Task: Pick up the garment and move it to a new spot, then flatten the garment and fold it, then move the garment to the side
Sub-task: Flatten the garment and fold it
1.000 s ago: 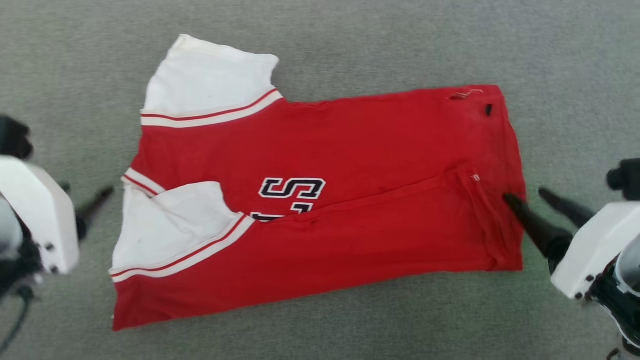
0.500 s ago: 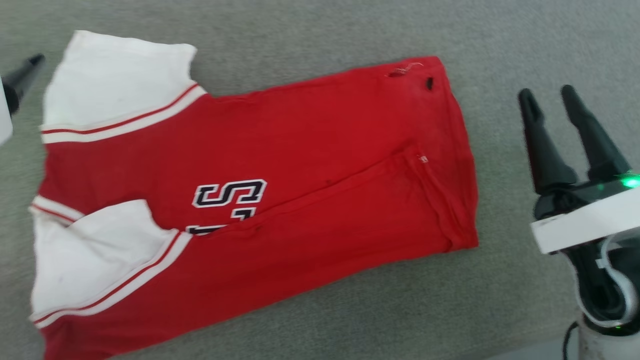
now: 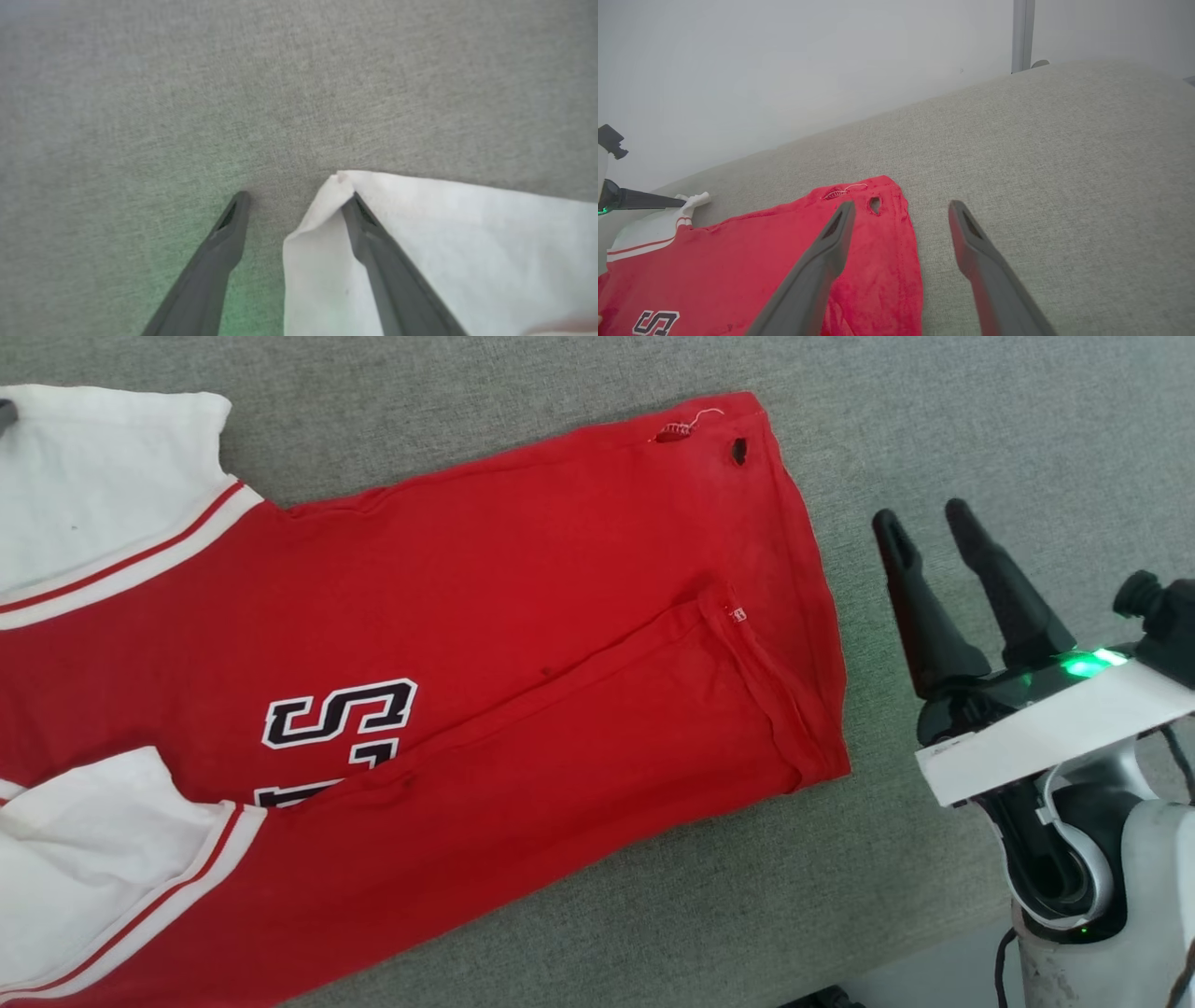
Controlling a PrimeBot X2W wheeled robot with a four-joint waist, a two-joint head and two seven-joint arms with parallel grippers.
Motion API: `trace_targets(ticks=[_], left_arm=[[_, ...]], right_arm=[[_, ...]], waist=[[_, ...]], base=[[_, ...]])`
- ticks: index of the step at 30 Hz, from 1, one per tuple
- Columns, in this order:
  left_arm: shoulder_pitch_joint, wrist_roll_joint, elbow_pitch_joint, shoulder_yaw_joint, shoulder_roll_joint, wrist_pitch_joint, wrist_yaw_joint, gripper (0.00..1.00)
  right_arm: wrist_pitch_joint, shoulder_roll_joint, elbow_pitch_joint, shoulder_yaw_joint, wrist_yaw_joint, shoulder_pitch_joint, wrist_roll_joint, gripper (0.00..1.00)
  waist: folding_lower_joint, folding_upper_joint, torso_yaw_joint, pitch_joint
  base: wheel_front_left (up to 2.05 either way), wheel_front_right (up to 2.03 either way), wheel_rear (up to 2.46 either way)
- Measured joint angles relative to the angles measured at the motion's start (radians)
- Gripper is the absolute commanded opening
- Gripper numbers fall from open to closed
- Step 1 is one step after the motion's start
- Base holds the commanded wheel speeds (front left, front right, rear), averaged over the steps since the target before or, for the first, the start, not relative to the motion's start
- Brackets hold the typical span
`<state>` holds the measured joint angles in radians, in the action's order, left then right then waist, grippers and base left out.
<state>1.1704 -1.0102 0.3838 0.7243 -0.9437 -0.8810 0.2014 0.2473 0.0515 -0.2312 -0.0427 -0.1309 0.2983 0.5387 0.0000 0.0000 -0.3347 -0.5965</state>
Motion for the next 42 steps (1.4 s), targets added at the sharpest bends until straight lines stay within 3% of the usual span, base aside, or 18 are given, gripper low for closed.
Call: trace_targets(ticks=[10, 15, 16, 17, 20, 25, 33, 34, 35, 42], left_arm=[[0.06, -0.019, -0.001, 0.036, 0.06, -0.198, 0.102, 1.0], [0.067, -0.008, -0.044, 0.049, 0.069, -0.193, 0.101, 1.0], [0.069, -0.002, -0.043, 0.049, 0.071, -0.193, 0.097, 0.35], [0.073, -0.002, -0.044, 0.052, 0.071, -0.194, 0.09, 0.0], [0.08, 0.001, -0.052, 0.057, 0.096, -0.173, 0.062, 0.0], [0.095, 0.004, -0.041, 0.061, 0.134, -0.153, 0.053, 0.0], [0.102, 0.009, -0.015, 0.067, 0.183, -0.106, 0.029, 0.0], [0.102, 0.009, -0.012, 0.068, 0.187, -0.096, 0.024, 0.0], [0.102, 0.01, -0.008, 0.069, 0.191, -0.086, 0.019, 0.0], [0.091, 0.003, 0.01, 0.066, 0.223, -0.023, -0.023, 0.0]], right_arm=[[0.137, 0.0, 0.02, -0.023, 0.0, 0.05, -0.021, 1.0], [0.239, 0.007, 0.087, -0.049, 0.0, 0.155, -0.032, 1.0], [0.254, 0.007, 0.105, -0.055, 0.0, 0.178, -0.028, 1.0], [0.27, 0.009, 0.128, -0.06, 0.0, 0.204, -0.029, 1.0], [0.319, 0.03, 0.205, -0.077, 0.0, 0.293, -0.029, 1.0], [0.399, 0.07, 0.364, -0.105, 0.0, 0.443, -0.047, 1.0], [0.611, 0.114, 0.59, -0.208, 0.0, 0.624, -0.001, 1.0], [0.64, 0.124, 0.602, -0.222, 0.0, 0.642, 0.012, 0.46], [0.658, 0.134, 0.612, -0.231, 0.0, 0.655, 0.019, 0.0], [0.665, 0.193, 0.615, -0.249, 0.0, 0.654, 0.049, 0.0]], waist=[[0.0, 0.0, 0.007, -0.019], [0.0, 0.0001, 0.014, -0.034], [0.0, 0.0001, 0.014, -0.035], [0.0, 0.0001, 0.015, -0.037], [0.0, 0.0001, 0.021, -0.042], [0.0, 0.0, 0.047, -0.045], [0.0, 0.0001, 0.089, -0.044], [0.0, 0.0001, 0.094, -0.043], [0.0, 0.0001, 0.098, -0.042], [0.0, 0.0, 0.133, -0.011]], base=[[0.0, 0.0, 0.0], [0.0, 0.0, 0.0], [0.0, 0.0, 0.0], [0.0, 0.0, 0.0], [0.0, 0.0, 0.0], [0.0, 0.0, 0.0], [0.0, 0.0, 0.0], [0.0, 0.0, 0.0], [0.0, 0.0, 0.0], [0.0, 0.0, 0.0]])
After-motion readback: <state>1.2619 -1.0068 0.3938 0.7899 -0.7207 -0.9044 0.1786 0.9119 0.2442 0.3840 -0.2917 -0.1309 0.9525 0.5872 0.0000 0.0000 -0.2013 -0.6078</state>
